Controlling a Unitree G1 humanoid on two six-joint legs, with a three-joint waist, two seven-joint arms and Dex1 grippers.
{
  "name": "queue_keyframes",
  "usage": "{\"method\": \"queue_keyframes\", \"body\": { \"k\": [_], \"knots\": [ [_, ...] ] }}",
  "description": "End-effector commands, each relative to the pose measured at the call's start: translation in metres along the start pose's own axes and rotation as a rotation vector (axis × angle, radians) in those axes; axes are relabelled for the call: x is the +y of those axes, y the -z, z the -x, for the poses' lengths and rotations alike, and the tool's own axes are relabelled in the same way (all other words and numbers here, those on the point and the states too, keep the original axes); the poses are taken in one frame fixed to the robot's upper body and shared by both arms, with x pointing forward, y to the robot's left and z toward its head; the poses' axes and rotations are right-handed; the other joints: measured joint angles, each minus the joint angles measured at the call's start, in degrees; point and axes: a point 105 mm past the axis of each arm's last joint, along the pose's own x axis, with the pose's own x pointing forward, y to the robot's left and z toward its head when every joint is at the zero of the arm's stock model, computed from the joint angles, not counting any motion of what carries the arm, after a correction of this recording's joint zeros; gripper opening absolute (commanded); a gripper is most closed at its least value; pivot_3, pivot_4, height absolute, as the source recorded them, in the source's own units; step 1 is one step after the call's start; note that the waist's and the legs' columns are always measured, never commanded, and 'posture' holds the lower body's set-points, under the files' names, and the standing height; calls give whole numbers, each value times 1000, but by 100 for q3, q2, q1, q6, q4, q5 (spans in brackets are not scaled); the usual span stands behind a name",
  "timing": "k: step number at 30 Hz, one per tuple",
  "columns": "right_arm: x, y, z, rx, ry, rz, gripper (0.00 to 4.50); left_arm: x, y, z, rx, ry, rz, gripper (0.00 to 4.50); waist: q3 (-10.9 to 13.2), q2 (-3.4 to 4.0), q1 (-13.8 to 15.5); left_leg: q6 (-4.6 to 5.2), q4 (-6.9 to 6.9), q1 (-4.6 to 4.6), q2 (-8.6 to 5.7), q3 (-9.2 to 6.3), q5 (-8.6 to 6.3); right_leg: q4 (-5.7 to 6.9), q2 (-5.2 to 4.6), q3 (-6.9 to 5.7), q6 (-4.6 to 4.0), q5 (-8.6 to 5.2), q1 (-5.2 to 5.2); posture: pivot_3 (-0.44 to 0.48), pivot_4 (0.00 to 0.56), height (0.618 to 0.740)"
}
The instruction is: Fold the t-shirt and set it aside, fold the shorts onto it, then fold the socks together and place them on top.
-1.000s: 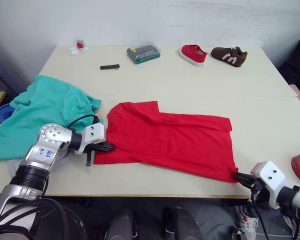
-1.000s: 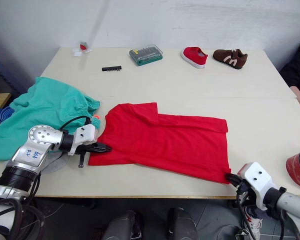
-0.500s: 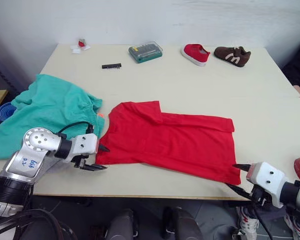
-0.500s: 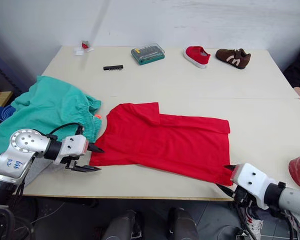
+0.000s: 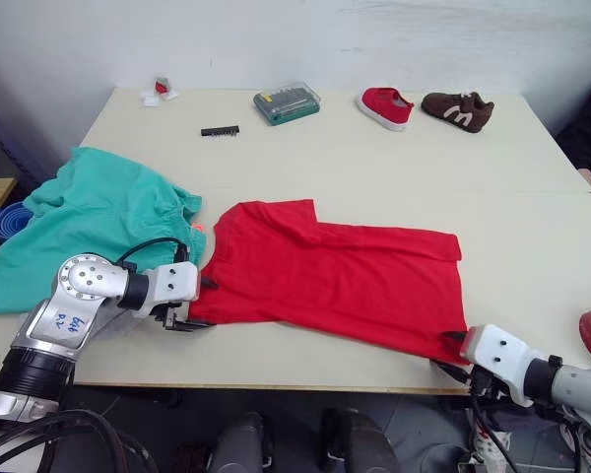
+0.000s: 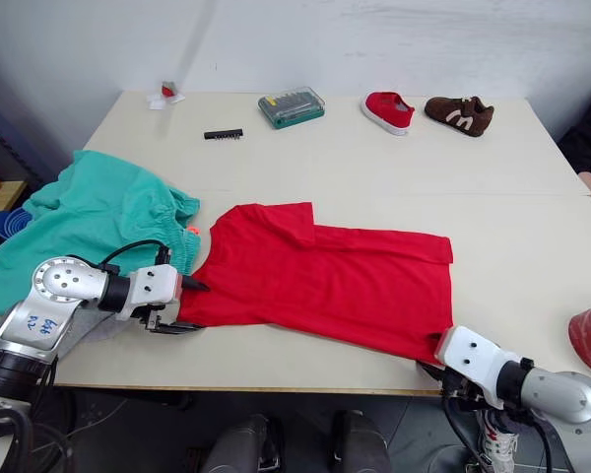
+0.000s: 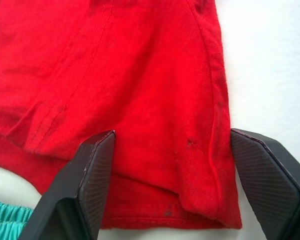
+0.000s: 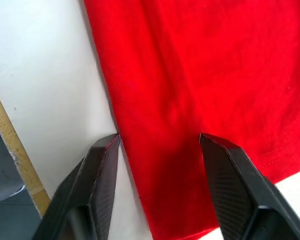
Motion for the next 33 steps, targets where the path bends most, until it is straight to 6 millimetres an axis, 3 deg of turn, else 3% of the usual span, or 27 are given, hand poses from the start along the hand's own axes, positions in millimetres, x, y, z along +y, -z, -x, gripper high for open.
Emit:
{"method": "queue_keyframes", "body": {
  "k": [1, 5, 11, 18, 33],
  "knots": [
    [1, 8, -1, 38, 4, 17, 1235, -6, 3, -4, -2, 43, 9, 3131, 0, 0, -1, 0, 0, 0, 0, 0, 0, -2, 0, 1, 0, 0, 0, 0, 150, 740],
    [0, 8, -2, 35, 5, 23, 0, -9, 4, -3, 5, 64, 14, 1897, 0, 0, 2, 1, -1, -2, 0, 0, 0, -8, -1, 3, 0, 0, 0, 0, 150, 740],
    [-5, 5, 1, 12, -18, 73, 0, -27, -1, 0, -34, 204, 50, 25, 0, 0, -3, 1, -2, -3, 0, 0, 1, -8, -2, 2, 0, 0, -2, 0, 150, 740],
    [-20, 11, 18, 10, -78, 177, 0, -39, -3, 7, -52, 264, 57, 8, 2, 2, -10, 19, -15, -7, -2, 4, 7, -7, -1, -2, 3, -1, -10, 0, 150, 740],
    [-2, 14, 20, 15, -165, 181, 0, -74, 20, 8, -39, 294, 91, 8, -4, 12, -23, -10, -24, 0, 1, 2, -12, -7, 1, -1, -1, -9, -10, 0, 150, 740]
  ]
}}
